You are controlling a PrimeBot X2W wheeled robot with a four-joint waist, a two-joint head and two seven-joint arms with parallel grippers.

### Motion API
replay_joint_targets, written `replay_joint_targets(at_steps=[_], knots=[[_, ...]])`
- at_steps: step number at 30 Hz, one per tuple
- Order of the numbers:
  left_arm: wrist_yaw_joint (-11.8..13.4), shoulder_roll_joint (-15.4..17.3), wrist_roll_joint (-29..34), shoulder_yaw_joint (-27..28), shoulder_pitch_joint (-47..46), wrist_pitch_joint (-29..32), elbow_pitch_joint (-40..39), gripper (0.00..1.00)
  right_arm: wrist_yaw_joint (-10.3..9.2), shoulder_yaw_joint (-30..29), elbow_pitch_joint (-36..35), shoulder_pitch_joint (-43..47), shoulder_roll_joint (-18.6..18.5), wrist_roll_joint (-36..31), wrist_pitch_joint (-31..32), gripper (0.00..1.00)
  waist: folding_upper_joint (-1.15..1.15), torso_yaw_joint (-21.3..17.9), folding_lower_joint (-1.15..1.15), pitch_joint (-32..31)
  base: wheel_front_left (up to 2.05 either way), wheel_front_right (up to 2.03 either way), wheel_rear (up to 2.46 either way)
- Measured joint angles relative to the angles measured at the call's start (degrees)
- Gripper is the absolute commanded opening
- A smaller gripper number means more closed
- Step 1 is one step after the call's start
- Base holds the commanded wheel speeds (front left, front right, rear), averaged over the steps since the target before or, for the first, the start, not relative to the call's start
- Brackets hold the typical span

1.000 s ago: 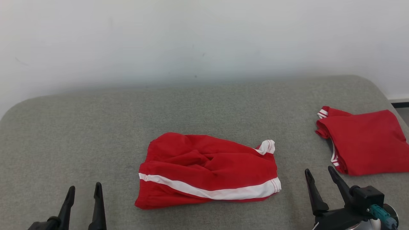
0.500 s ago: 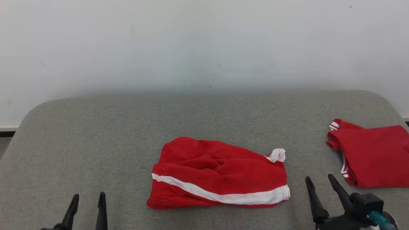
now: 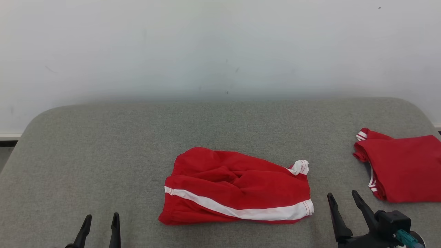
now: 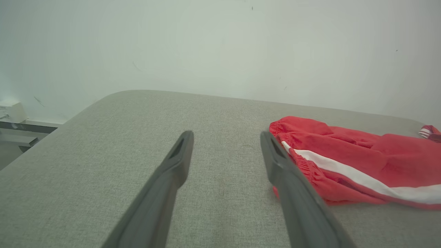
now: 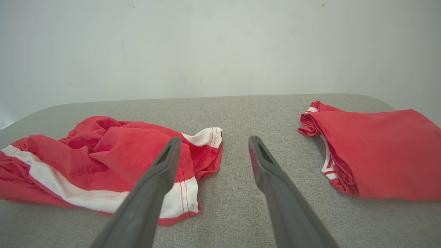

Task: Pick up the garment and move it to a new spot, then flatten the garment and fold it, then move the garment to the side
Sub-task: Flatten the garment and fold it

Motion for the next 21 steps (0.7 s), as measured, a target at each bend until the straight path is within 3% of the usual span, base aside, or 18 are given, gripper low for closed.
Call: replay_joint_targets(at_steps=[15,21], knots=[[-0.69,-1.62,2.60,-2.41,-2.18,0.07,3.25,1.00,0.00,1.20,0.67,-0.90,0.03,-0.27,1.87,1.00,0.00,0.03,0.00,1.08,0.00,0.00,0.00],[-1.48,-1.85,2.29,-7.04,-8.92,7.55,9.25,1.00,0.00,2.41,1.32,-2.10,-0.36,-0.10,3.85,1.00,0.00,0.61,0.00,1.95,0.00,0.00,0.00]])
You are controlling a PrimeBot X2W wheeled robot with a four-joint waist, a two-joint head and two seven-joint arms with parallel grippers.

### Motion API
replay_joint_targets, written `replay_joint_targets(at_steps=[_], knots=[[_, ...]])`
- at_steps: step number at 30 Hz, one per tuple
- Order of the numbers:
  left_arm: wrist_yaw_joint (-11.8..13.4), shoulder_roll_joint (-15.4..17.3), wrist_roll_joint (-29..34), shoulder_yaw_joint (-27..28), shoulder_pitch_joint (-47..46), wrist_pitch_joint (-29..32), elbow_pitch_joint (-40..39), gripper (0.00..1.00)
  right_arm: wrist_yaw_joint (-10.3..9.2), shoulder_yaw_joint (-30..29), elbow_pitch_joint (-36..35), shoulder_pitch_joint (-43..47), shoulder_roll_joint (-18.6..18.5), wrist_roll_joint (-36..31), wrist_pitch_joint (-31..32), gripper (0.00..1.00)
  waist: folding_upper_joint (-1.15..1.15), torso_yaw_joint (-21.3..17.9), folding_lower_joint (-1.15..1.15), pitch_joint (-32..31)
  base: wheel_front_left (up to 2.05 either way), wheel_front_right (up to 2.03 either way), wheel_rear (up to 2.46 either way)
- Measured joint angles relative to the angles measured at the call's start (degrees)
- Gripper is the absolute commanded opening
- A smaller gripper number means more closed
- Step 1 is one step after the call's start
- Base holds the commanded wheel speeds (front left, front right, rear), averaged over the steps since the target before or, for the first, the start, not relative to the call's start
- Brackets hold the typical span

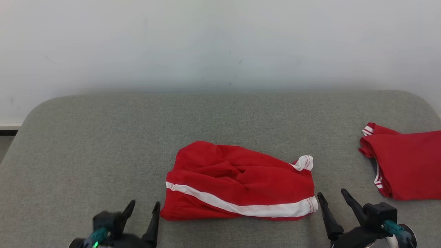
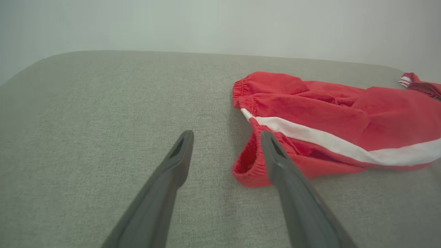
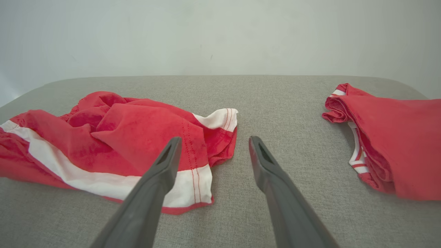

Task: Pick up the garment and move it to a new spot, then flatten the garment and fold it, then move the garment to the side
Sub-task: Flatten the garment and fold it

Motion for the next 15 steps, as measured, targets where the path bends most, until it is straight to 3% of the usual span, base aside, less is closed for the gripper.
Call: replay_joint_targets(at_steps=[11,15], knots=[[-0.33,-1.37,-9.93,-3.79,-14.22,13.43,11.58,1.00,0.00,2.60,1.77,-2.75,0.21,0.12,0.13,1.00,0.00,-0.40,0.00,2.47,0.00,0.00,0.00],[2.10,-1.67,-11.40,-3.93,-17.71,17.72,15.55,1.00,-0.01,3.09,2.23,-3.13,-0.02,0.53,-0.14,1.00,0.00,-0.97,0.00,3.14,0.00,0.00,0.00]])
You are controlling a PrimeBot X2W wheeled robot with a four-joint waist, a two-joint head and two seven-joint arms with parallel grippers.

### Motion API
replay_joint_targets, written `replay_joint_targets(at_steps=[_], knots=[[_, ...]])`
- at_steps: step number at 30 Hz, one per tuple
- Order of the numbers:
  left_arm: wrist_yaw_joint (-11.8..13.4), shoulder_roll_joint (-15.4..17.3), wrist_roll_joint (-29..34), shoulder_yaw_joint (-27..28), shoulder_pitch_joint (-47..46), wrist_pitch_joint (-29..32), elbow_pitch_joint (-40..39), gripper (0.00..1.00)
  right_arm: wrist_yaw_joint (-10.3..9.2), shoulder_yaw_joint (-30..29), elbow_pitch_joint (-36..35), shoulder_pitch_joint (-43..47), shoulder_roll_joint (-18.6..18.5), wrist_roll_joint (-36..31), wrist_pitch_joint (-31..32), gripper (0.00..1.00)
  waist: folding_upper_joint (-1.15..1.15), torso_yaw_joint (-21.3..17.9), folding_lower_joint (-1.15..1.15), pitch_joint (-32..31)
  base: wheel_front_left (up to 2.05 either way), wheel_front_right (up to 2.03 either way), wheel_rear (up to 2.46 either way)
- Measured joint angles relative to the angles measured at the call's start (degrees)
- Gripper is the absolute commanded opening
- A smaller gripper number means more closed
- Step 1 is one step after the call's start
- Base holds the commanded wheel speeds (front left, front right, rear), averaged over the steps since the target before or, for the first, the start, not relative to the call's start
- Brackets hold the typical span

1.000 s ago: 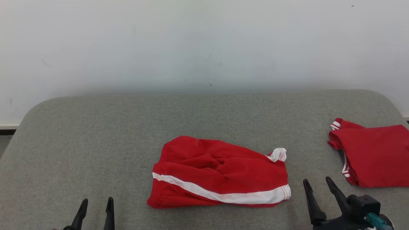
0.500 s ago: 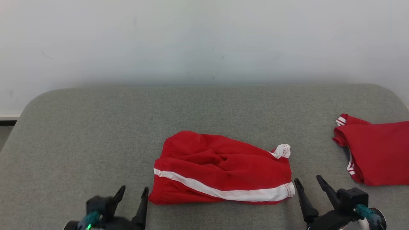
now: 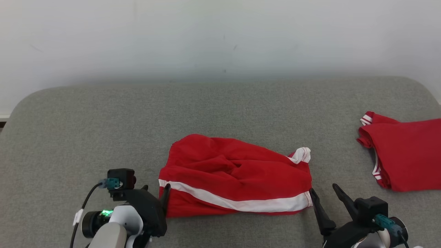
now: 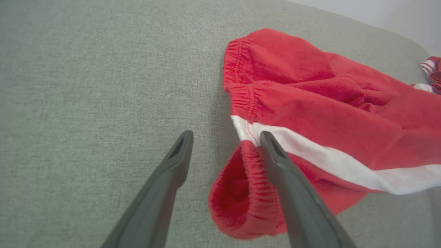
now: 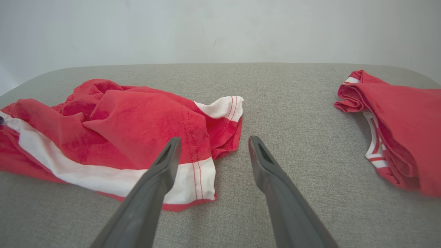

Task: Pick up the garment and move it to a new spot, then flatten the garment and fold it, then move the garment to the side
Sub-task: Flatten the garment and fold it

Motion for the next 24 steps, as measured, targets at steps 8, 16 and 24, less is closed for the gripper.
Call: replay_joint_targets(at_steps=[8,16,24], knots=[[1.41,-0.19,-1.58,-1.36,-3.97,2.40,3.75,0.47,0.01,0.85,0.62,-1.03,-0.46,0.46,-0.58,1.00,0.00,-0.80,0.00,1.17,0.00,0.00,0.00],[1.45,-0.26,-2.22,-4.49,-4.24,2.46,4.85,0.00,0.01,3.13,0.91,-1.14,-2.19,1.83,1.46,1.00,0.00,0.24,0.00,1.89,0.00,0.00,0.00],[2.18,-0.27,-4.82,-8.06,-4.13,-0.73,4.14,0.00,0.01,4.46,1.32,-1.19,-3.38,2.58,3.36,1.00,0.00,1.76,0.00,3.01,0.00,0.00,0.00]])
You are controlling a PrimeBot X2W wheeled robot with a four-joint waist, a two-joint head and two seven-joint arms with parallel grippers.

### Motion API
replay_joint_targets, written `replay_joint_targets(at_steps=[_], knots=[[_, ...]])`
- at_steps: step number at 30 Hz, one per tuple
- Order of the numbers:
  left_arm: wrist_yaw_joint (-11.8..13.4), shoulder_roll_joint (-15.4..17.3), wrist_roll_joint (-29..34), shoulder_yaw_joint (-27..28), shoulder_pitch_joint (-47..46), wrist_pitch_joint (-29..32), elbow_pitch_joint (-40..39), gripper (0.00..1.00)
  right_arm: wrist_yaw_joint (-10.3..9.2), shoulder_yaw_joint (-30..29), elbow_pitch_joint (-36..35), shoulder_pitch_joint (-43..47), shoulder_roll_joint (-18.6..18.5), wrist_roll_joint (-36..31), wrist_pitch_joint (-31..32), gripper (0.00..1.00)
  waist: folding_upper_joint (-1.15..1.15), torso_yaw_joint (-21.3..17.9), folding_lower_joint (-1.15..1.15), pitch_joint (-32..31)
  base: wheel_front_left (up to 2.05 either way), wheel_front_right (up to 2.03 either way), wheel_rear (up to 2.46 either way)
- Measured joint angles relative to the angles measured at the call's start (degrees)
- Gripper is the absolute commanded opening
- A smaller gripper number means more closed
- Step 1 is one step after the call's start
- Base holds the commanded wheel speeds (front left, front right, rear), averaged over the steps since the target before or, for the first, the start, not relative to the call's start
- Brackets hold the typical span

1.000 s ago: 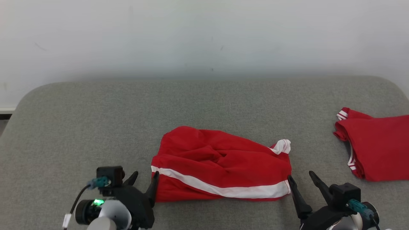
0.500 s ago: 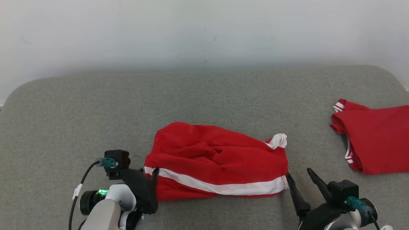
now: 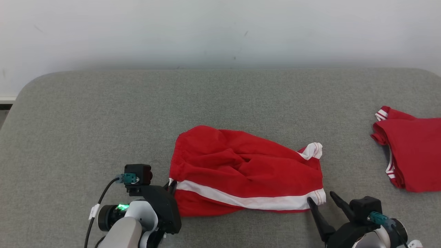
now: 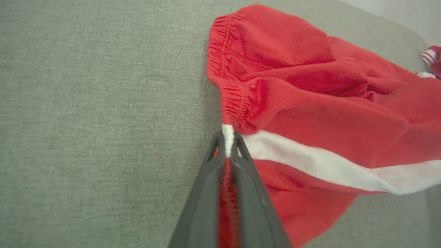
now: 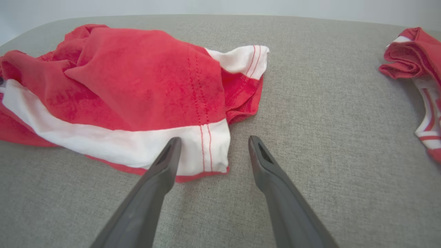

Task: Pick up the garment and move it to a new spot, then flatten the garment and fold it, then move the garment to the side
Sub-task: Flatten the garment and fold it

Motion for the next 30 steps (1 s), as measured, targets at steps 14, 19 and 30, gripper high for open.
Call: replay_joint_targets(at_steps=[14,19,30], knots=[[0.79,-0.01,-2.24,-2.26,-1.60,-2.99,1.94,0.00,0.00,4.22,2.30,-1.09,0.47,2.05,1.07,1.00,0.00,-0.20,-0.01,0.66,0.00,0.00,0.00],[0.20,-0.01,-2.79,-2.25,-1.73,-4.25,2.55,0.00,0.00,5.32,3.38,-2.44,0.45,2.75,0.97,0.00,0.00,-0.31,0.00,0.76,0.00,0.00,0.00],[-1.70,-0.02,-11.72,1.10,-0.81,-9.36,-0.99,0.00,0.00,1.87,-1.29,-3.78,-0.98,8.13,-2.00,0.00,0.00,-0.56,-0.01,-0.01,0.00,0.00,0.00]])
